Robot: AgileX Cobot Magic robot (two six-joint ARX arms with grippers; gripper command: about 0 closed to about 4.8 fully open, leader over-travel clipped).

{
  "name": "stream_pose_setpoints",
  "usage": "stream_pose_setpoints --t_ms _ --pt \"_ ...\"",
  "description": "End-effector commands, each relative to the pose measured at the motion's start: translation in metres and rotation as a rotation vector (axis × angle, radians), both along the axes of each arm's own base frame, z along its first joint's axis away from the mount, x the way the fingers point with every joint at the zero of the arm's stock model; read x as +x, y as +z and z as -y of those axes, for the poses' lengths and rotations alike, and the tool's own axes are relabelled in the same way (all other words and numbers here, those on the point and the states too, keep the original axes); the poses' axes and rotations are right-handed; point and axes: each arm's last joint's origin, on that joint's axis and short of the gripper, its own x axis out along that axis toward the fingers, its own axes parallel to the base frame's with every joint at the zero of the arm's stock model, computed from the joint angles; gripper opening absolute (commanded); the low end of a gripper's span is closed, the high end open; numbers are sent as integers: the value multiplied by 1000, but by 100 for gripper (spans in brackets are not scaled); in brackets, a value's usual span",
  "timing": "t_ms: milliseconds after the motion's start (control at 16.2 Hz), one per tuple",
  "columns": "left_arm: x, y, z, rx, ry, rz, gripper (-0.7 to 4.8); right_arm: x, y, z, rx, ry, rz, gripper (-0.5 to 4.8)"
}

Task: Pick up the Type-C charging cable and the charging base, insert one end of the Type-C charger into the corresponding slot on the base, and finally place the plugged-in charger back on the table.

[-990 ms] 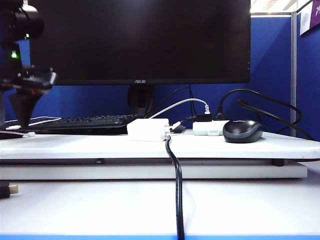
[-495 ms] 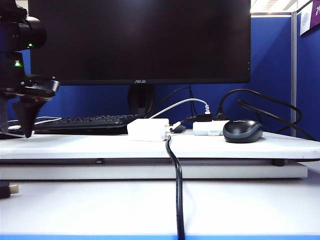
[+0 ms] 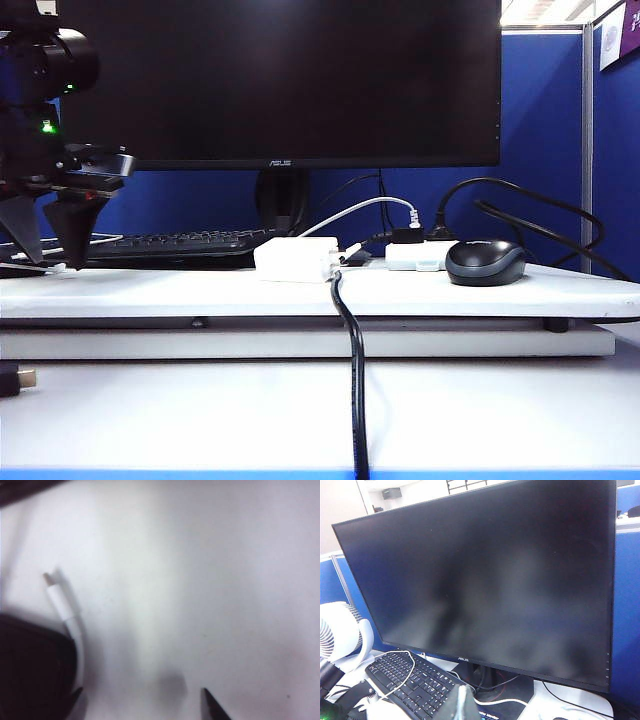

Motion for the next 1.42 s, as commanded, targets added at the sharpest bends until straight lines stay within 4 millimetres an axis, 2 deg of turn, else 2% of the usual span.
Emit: stream_pose_setpoints --t_ms 62,371,619,928,1237,1423 --pt "4 0 1 20 -31 30 300 -2 4 0 7 3 31 -1" --pt "11 -19 1 50 -18 -25 300 -3 6 0 9 4 44 -1" --pt "10 -21 0 100 3 -36 300 -2 6 0 9 3 44 -1" --pt "1 -24 1 135 -26 -133 299 -3 6 0 10 3 50 -1" --pt "-11 -26 33 131 -157 -195 300 -3 9 0 12 8 75 -1" --pt "-11 -22 42 186 -163 -162 300 -3 9 0 11 19 75 -1"
